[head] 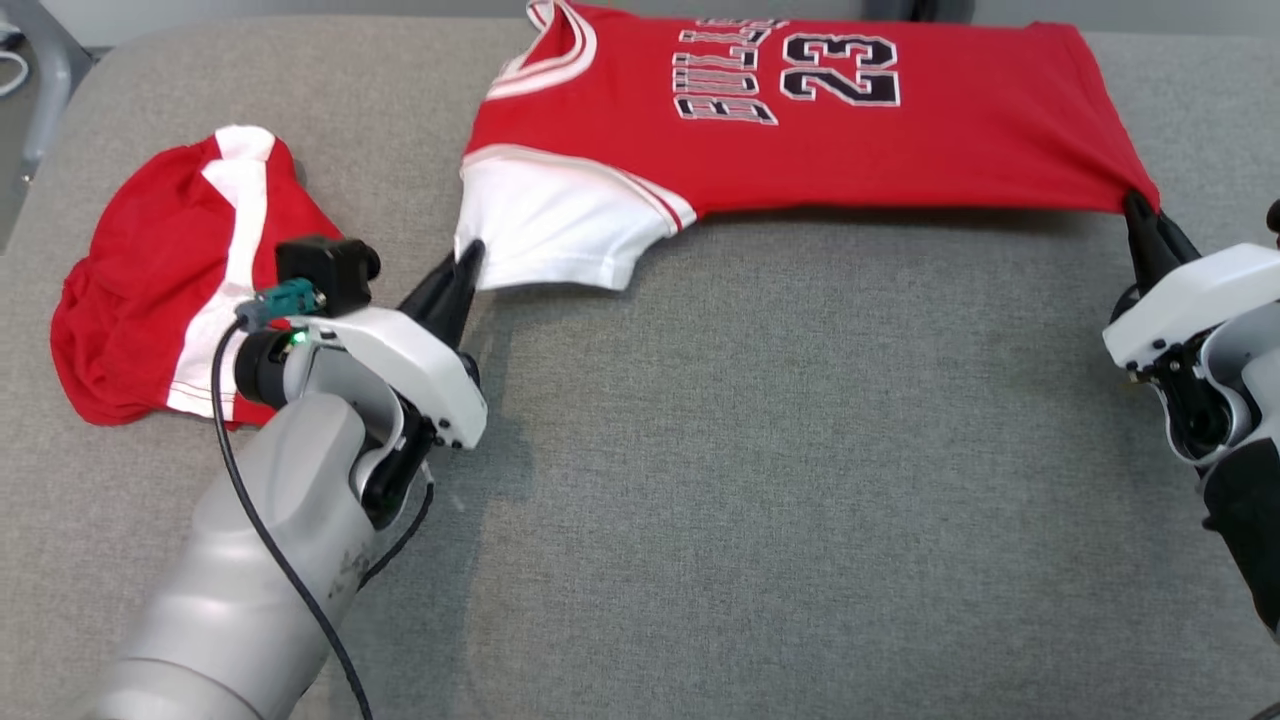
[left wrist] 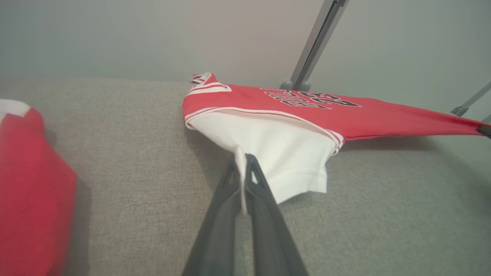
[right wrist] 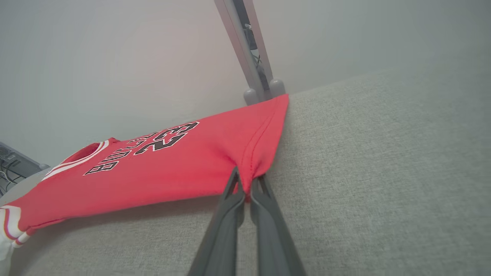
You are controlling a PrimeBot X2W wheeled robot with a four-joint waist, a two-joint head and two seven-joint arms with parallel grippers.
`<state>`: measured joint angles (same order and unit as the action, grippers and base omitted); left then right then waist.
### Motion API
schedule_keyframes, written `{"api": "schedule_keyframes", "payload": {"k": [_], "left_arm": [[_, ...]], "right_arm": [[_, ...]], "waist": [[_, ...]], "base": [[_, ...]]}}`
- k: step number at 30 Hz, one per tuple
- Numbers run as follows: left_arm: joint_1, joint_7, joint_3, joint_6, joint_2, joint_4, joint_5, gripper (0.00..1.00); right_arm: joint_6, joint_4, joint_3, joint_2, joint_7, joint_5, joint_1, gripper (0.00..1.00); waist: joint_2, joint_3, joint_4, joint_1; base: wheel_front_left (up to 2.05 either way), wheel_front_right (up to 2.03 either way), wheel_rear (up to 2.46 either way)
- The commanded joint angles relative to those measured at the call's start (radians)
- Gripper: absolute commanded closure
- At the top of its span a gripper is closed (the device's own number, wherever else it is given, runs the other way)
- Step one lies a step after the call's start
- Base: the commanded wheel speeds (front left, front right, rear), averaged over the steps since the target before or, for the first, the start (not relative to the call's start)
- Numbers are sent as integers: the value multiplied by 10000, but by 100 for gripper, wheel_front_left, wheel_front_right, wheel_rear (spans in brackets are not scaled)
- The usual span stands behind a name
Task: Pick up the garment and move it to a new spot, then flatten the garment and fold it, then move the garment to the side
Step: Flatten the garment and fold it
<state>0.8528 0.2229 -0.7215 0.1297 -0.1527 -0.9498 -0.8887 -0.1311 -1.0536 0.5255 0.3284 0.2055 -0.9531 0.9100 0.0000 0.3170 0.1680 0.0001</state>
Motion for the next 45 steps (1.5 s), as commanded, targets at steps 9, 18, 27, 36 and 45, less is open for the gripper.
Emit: {"api": "schedule_keyframes", "payload": {"k": [9, 18, 27, 36, 45], "left_arm": [[-978, -542, -1143, 8, -919, 1046, 25, 100], [-1638, -1152, -1920, 9, -1928, 2291, -145, 100], [-2988, -2635, -2523, 9, -3107, 4378, -1404, 100], [-3968, -3894, -2743, 9, -4201, 6300, -2456, 100], [-4824, -5032, -2911, -36, -5473, 8180, -3383, 100]], "right_arm": [[9, -472, 578, 577, -212, -445, -865, 100], [9, -33, 1168, 933, -987, -983, -1667, 100], [10, 1003, 1995, 1716, -1971, -1676, -2520, 100], [10, 1915, 2416, 2404, -3515, -2801, -3218, 100], [9, 2424, 2567, 2965, -5947, -4113, -4032, 100]], "waist": [[0, -815, 36, -1], [0, -1421, -67, -1], [0, -2101, -291, -1], [0, -2592, -474, -1], [0, -2978, -545, -1]], "base": [[0, 0, 0], [0, 0, 0], [0, 0, 0], [0, 0, 0], [0, 0, 0]]}}
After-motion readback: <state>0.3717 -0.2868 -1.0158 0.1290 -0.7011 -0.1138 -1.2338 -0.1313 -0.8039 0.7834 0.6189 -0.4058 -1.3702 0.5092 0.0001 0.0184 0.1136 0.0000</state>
